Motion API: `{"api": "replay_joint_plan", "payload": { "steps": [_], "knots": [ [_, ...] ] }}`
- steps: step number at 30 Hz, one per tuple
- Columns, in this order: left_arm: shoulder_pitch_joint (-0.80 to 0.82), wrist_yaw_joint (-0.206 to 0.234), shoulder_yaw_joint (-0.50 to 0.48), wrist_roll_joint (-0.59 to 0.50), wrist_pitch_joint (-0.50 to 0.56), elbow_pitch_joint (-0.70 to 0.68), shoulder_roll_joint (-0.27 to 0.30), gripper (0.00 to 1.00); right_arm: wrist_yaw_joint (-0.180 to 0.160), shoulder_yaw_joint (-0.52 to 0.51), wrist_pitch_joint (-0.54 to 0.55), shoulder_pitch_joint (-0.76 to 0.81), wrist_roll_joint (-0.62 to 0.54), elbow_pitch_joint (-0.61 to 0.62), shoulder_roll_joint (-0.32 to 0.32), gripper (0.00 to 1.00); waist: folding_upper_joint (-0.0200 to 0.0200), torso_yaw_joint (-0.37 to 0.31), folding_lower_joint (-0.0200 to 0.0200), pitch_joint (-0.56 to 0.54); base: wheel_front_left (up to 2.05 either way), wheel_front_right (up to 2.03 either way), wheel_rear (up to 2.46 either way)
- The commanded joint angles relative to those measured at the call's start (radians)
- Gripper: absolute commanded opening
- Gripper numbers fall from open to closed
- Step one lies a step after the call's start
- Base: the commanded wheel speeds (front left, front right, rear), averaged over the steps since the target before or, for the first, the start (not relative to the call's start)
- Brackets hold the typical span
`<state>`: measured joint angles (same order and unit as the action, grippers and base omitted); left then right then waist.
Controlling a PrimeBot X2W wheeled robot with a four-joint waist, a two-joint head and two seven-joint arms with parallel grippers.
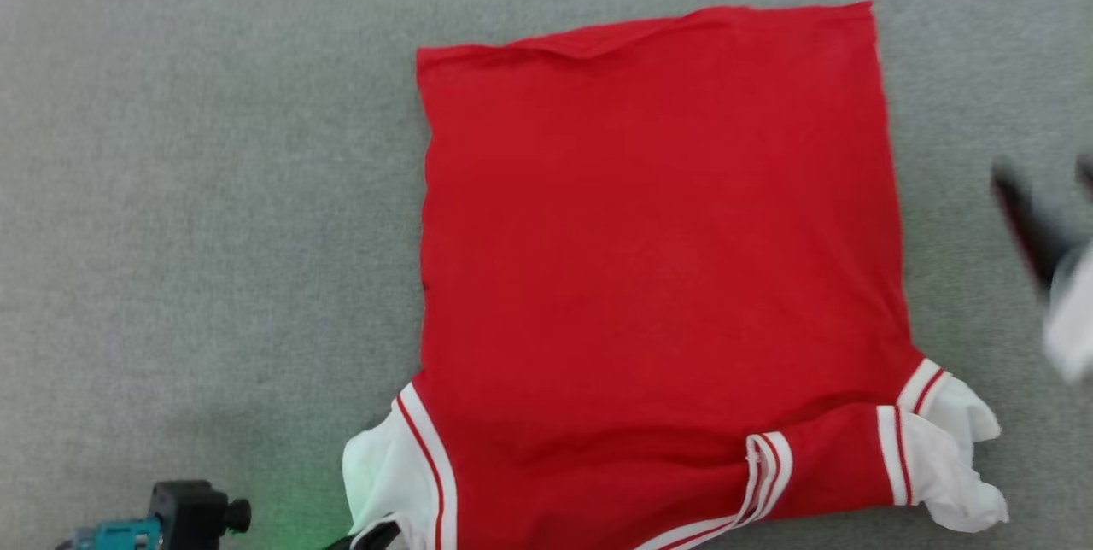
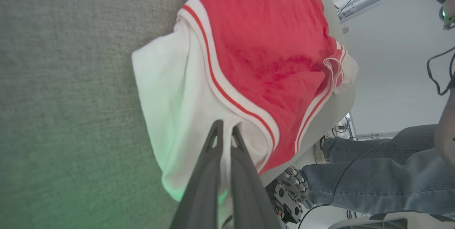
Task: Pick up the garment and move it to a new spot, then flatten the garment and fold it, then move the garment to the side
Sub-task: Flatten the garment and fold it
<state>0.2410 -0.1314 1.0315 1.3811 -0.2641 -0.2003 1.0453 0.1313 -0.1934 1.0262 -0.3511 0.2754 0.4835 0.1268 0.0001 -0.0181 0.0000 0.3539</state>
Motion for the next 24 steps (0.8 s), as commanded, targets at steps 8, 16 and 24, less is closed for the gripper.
{"api": "replay_joint_plan", "payload": {
  "steps": [8,16,24],
  "knots": [
    [0.133,0.001,0.052,-0.074,0.001,-0.046,-0.003,0.00,-0.001,-0.021,0.142,-0.472,-0.269,-0.344,-0.066,1.00,-0.0001,0.134,0.0000,0.136,0.00,0.00,0.00],
    [0.257,0.001,0.076,-0.056,0.001,-0.031,-0.062,0.00,-0.001,-0.126,0.160,-0.650,-0.487,-0.536,-0.076,1.00,-0.0001,0.231,0.0000,0.248,0.00,0.00,0.00],
    [0.316,0.002,0.099,-0.055,0.001,-0.015,-0.075,0.00,-0.001,-0.170,0.172,-0.697,-0.581,-0.579,-0.075,1.00,-0.0001,0.266,0.0000,0.308,0.00,0.00,0.00]
  ]
}}
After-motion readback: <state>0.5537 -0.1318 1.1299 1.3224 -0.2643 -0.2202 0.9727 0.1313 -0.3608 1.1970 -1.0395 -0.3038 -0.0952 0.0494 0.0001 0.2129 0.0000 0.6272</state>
